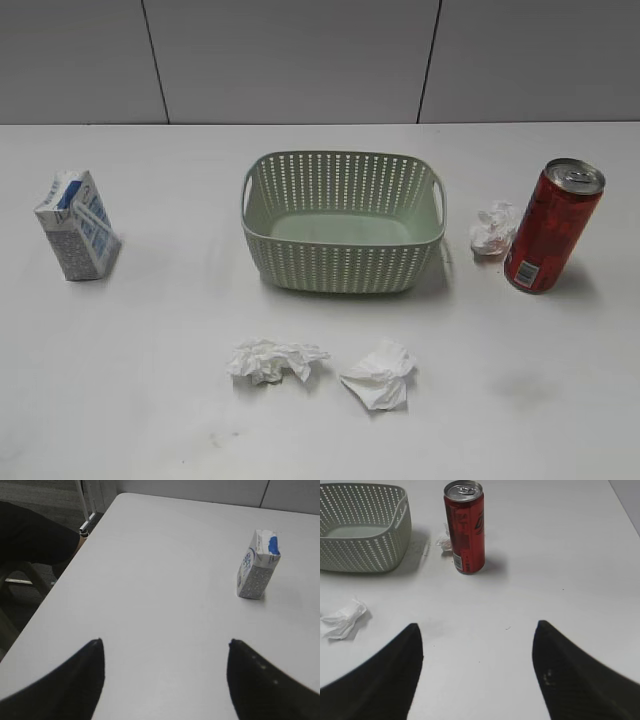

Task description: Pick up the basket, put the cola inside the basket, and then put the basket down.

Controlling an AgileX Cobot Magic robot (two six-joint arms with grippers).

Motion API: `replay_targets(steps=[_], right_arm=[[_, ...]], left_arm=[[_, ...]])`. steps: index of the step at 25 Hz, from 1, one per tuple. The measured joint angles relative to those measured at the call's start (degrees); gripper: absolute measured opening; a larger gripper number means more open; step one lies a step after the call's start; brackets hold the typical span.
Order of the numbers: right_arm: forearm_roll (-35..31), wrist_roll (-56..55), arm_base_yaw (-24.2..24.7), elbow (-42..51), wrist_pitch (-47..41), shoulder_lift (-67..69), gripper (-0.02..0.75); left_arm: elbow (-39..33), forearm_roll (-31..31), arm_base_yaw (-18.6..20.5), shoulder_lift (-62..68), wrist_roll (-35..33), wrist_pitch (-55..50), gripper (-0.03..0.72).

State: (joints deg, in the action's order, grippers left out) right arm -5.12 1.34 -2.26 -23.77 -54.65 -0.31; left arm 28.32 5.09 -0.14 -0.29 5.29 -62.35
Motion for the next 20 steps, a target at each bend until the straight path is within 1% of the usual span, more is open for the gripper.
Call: replay_targets(steps=[20], right_arm=[[0.0, 0.0, 0.0, 0.0, 0.0, 0.0, 0.533]], left_arm=[[0.0, 0.0, 0.0, 0.0, 0.0, 0.0, 0.579]])
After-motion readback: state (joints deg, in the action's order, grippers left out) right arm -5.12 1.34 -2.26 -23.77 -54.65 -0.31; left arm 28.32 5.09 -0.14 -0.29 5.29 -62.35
